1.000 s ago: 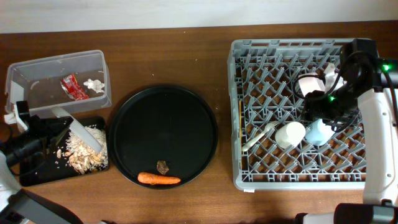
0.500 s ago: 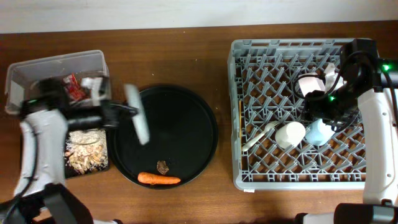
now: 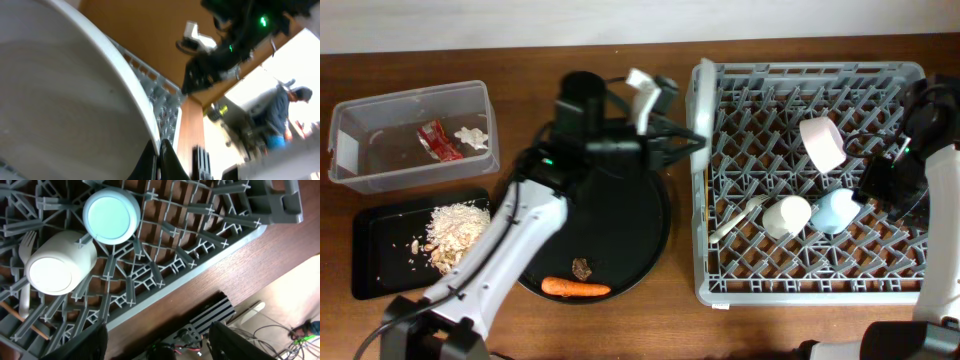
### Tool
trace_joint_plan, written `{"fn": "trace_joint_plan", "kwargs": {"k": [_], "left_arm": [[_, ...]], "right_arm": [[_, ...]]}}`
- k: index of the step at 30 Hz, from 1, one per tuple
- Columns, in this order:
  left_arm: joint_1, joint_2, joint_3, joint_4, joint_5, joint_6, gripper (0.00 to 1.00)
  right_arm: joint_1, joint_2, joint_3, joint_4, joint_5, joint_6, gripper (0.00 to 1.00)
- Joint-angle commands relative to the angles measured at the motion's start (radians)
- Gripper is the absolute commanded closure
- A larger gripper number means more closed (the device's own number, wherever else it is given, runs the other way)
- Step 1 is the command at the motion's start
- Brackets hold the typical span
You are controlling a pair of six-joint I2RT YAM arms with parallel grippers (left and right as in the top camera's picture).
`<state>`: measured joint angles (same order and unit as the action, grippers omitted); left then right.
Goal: Sort waste into correct bins and load items into the dishwasher rack
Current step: 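Carry the emptied white plate right and stand it in the rack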
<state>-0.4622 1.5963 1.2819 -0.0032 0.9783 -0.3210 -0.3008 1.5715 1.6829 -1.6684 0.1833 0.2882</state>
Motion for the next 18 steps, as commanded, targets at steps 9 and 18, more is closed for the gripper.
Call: {"fn": "trace_joint_plan", "kwargs": {"k": [9, 18], "left_arm": [[-0.191, 0.184, 0.008, 0.340, -0.214, -0.420, 1.00], [-0.162, 0.365, 0.008, 0.383, -0.177, -0.448, 0.96]], "right_arm": [[-0.005, -0.011, 0.002, 0.007, 0.000, 0.023, 0.32], [-0.005, -0.011, 0.002, 0.007, 0.000, 0.023, 0.32]]}}
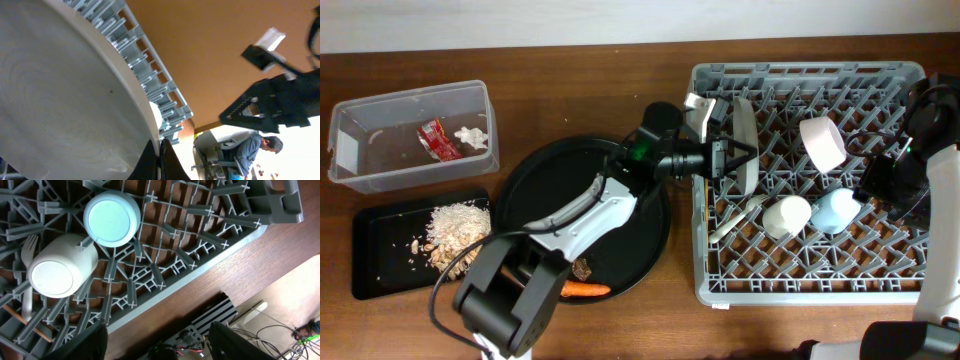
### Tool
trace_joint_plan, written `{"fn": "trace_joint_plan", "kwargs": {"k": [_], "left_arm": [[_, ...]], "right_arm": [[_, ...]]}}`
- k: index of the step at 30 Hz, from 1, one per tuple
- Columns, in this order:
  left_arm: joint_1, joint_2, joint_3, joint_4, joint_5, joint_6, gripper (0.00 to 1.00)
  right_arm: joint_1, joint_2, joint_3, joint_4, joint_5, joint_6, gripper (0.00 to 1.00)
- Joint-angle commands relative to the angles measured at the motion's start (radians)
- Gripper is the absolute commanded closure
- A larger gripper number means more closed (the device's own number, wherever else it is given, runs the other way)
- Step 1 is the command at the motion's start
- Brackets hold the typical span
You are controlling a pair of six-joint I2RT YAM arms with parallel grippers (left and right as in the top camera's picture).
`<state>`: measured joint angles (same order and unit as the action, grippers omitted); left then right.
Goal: Sort waste into correct bins and load items into the dishwasher rack
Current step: 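Carry the emptied white plate right and stand it in the rack, then grasp the brown nut on the round tray with the left gripper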
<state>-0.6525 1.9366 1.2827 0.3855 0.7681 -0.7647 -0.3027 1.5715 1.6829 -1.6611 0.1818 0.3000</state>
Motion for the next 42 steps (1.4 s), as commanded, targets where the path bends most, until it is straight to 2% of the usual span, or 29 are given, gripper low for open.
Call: {"fn": "trace_joint_plan", "kwargs": {"k": [1, 2, 5, 6, 7, 9, 13, 18, 20, 21, 23, 26, 28, 33, 36, 39, 42], "left_arm": [[0.042, 0.027, 0.008, -0.029, 0.033, -0.005, 0.92], [0.058, 0.027, 0.008, -0.064, 0.033, -0.004, 0.84], [0.135, 0.027, 0.008, -0.150, 0.115, -0.004, 0.82], [0.151, 0.027, 0.008, -0.159, 0.146, -0.004, 0.69], [0.171, 0.027, 0.008, -0.163, 0.195, 0.015, 0.32], [0.193, 0.027, 0.008, -0.163, 0.259, 0.040, 0.02], [0.222, 0.027, 0.008, -0.203, 0.287, 0.056, 0.01], [0.313, 0.018, 0.008, -0.509, 0.239, 0.222, 0.01], [0.367, -0.013, 0.008, -0.672, 0.134, 0.338, 0.01], [0.401, -0.050, 0.008, -0.775, 0.035, 0.412, 0.01], [0.444, -0.123, 0.008, -0.908, -0.122, 0.484, 0.01], [0.494, -0.269, 0.008, -1.124, -0.377, 0.488, 0.01], [0.505, -0.373, 0.008, -1.304, -0.510, 0.424, 0.01], [0.505, -0.431, -0.009, -1.656, -0.521, 0.196, 0.01], [0.504, -0.431, -0.098, -1.629, -0.522, 0.147, 0.01], [0.502, -0.431, -0.229, -1.426, -0.522, 0.147, 0.01], [0.475, -0.431, -0.330, -1.297, -0.522, 0.148, 0.01]], "right_arm": [[-0.003, -0.011, 0.002, 0.000, 0.002, 0.011, 0.32], [-0.003, -0.011, 0.002, 0.000, 0.002, 0.011, 0.32], [-0.003, -0.011, 0.002, 0.002, 0.002, 0.011, 0.32], [-0.003, -0.011, 0.002, 0.005, 0.002, 0.011, 0.32], [-0.003, -0.011, 0.002, 0.007, 0.002, 0.011, 0.32], [-0.003, -0.011, 0.002, 0.008, 0.002, 0.011, 0.32], [-0.003, -0.011, 0.002, 0.008, 0.002, 0.011, 0.32], [-0.003, -0.011, 0.002, 0.008, 0.001, 0.007, 0.32], [-0.003, -0.011, 0.002, 0.008, 0.001, 0.007, 0.32], [-0.003, -0.011, 0.002, 0.008, 0.001, 0.007, 0.32], [-0.003, -0.011, 0.002, 0.009, -0.002, 0.007, 0.32], [-0.003, -0.011, 0.002, 0.009, -0.004, 0.007, 0.32], [-0.003, -0.011, 0.002, 0.011, -0.006, 0.004, 0.32], [-0.003, -0.011, 0.002, 0.018, -0.006, 0.004, 0.32], [-0.003, -0.011, 0.002, 0.017, -0.018, -0.007, 0.32], [-0.003, -0.011, 0.002, 0.015, -0.018, -0.007, 0.32], [-0.003, -0.011, 0.002, 0.015, -0.021, -0.007, 0.32]]}}
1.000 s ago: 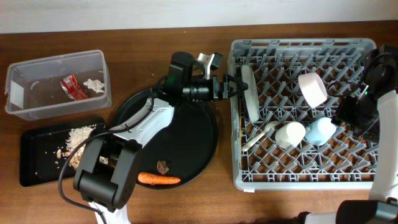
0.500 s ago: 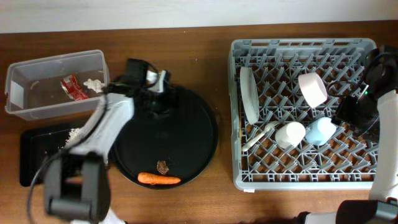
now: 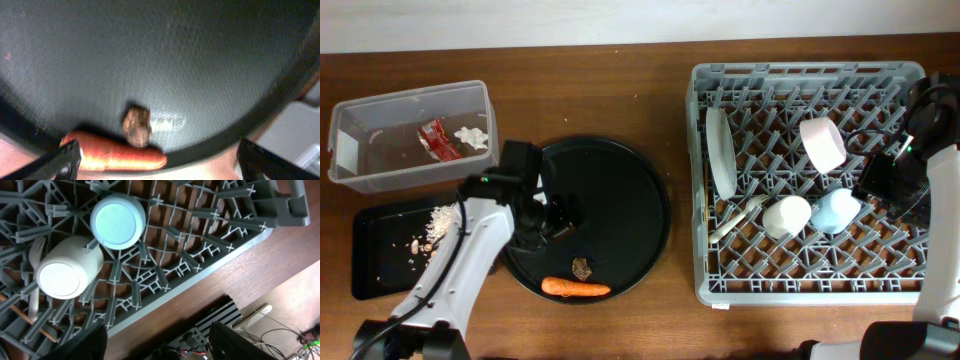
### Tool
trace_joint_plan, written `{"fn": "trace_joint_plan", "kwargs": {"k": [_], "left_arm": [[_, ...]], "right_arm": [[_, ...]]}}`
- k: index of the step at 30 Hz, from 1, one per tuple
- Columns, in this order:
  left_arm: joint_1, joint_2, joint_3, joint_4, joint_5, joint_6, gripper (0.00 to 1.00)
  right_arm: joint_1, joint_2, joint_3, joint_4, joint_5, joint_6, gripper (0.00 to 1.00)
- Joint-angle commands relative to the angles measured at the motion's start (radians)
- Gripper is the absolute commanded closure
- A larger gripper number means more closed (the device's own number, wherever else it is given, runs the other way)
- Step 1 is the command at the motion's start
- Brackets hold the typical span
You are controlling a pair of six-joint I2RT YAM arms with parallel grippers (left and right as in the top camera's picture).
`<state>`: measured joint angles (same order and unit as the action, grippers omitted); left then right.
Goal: Sort waste into correct bins and load items into the dishwasher rack
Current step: 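Grasp the brown nut on the round tray with the left gripper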
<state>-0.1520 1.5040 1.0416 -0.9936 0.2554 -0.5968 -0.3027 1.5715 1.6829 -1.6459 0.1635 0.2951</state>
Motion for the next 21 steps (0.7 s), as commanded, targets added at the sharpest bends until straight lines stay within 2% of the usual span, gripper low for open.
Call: {"fn": "trace_joint_plan", "kwargs": {"k": [1, 6, 7, 18, 21], "left_arm": [[-0.043, 0.002, -0.128, 0.124, -0.010, -0.020, 0.01], [-0.106, 0.002, -0.206, 0.233, -0.045, -0.021, 0.11], [-0.129, 0.002, -0.219, 0.235, -0.074, -0.021, 0.16], [-0.169, 0.048, -0.241, 0.233, -0.121, -0.021, 0.23], [-0.169, 0.066, -0.241, 0.231, -0.117, -0.021, 0.36]], "right_arm": [[-0.003, -0.011, 0.002, 0.000, -0.003, -0.002, 0.32], [-0.003, -0.011, 0.002, 0.000, -0.003, -0.002, 0.32], [-0.003, -0.011, 0.002, 0.000, -0.003, -0.002, 0.32], [-0.003, -0.011, 0.002, -0.002, -0.003, -0.002, 0.32], [-0.003, -0.011, 0.002, -0.002, -0.003, -0.002, 0.32]]}}
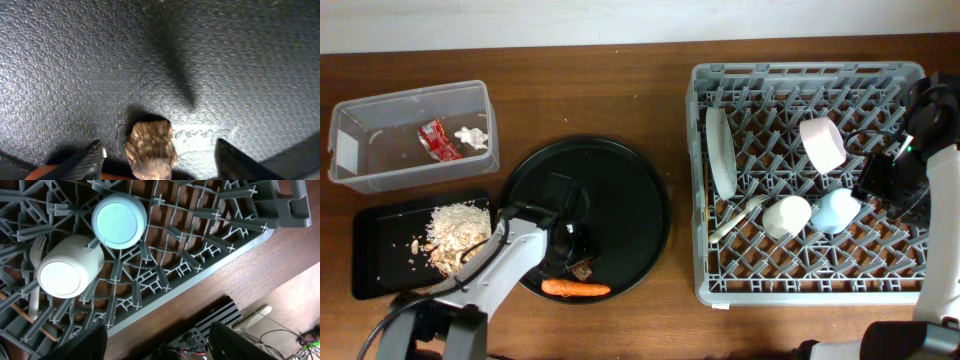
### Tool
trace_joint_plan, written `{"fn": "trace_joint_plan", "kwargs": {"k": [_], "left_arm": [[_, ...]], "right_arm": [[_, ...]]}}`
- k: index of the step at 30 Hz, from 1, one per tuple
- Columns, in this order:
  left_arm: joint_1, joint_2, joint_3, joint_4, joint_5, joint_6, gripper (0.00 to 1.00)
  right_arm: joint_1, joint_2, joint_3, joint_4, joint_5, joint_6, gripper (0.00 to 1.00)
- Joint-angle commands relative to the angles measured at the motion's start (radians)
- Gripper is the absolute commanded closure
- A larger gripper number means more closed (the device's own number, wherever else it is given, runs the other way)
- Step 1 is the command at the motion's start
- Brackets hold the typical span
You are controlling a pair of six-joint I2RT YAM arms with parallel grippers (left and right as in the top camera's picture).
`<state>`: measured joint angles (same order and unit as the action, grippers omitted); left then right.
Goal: Sort waste into correct bins and load items into the dishwasher rack
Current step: 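Grasp the brown nut on the round tray with the left gripper, then drop the brown nut onto the black tray with the left gripper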
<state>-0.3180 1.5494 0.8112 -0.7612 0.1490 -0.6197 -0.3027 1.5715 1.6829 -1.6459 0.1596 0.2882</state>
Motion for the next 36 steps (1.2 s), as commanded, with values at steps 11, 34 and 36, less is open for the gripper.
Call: {"fn": "trace_joint_plan", "kwargs": {"k": [11, 34, 36], "left_arm": [[-0.002, 0.020, -0.006, 0.000, -0.009, 0.003, 0.81], [0.747, -0.027, 0.276, -0.129, -0.217, 0.154, 0.99], [0.798, -0.026, 0.270, -0.113, -0.280, 0.145, 0.99]], "right_arm": [[-0.003, -0.011, 0.002, -0.004, 0.001, 0.005, 0.32], [-0.003, -0.011, 0.002, -0.004, 0.000, 0.005, 0.32], [-0.003, -0.011, 0.002, -0.004, 0.000, 0.005, 0.32]]}}
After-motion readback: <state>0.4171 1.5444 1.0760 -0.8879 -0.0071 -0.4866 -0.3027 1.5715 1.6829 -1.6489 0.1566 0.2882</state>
